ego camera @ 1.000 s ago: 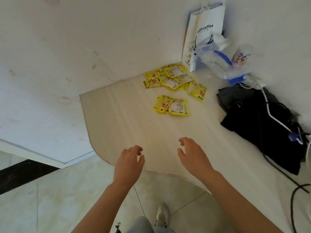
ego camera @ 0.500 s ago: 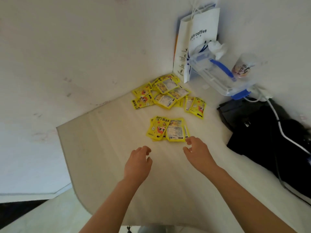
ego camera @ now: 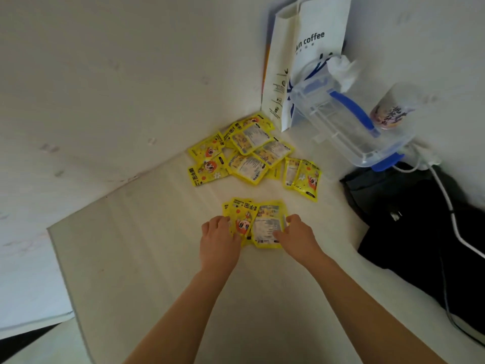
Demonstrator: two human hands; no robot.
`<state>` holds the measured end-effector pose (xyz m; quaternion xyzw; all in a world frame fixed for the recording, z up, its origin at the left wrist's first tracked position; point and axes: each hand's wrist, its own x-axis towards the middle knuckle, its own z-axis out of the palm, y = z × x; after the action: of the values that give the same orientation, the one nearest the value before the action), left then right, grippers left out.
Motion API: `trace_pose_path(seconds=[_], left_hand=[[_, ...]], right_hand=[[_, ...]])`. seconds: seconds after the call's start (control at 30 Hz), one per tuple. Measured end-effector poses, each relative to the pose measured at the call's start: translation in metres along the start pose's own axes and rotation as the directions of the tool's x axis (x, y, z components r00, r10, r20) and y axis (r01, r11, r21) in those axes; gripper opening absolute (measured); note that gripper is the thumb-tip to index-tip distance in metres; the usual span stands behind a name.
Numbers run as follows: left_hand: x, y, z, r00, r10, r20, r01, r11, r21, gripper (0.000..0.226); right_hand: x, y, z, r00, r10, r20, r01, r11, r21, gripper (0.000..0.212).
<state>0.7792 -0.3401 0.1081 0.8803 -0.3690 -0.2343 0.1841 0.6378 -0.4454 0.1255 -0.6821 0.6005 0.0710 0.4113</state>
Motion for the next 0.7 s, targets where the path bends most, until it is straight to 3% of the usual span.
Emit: trace_pose_path(seconds=[0.17,0.3,0.53,0.7], left_hand=[[0.02,0.013,0.012,0.987,-0.156,0.022,0.156,0.988,0.006,0.065],[0.026,0.018,0.018,0.981,-0.191,0.013,0.191,0.981,0.033,0.068],[0.034,0.021,0.017,0.939,-0.337,0.068,0.344,0.923,-0.173,0.077],[0.029,0.005,0.012,0.905,-0.418,0.086,0.426,0.881,-0.207,0.09]], right_hand=[[0.021,-0.006,0.001,0.998,0.057,0.028,-0.057,0.998,-0.021,0.053],[0.033,-0.013,0.009,0.996,0.093,-0.009,-0.093,0.996,-0.008,0.057],[0.035,-0.014,0.012,0.991,0.135,-0.009,-0.133,0.986,0.103,0.055],[0.029,0.005,0.003,0.991,0.125,-0.039,-0.117,0.98,0.161,0.044]])
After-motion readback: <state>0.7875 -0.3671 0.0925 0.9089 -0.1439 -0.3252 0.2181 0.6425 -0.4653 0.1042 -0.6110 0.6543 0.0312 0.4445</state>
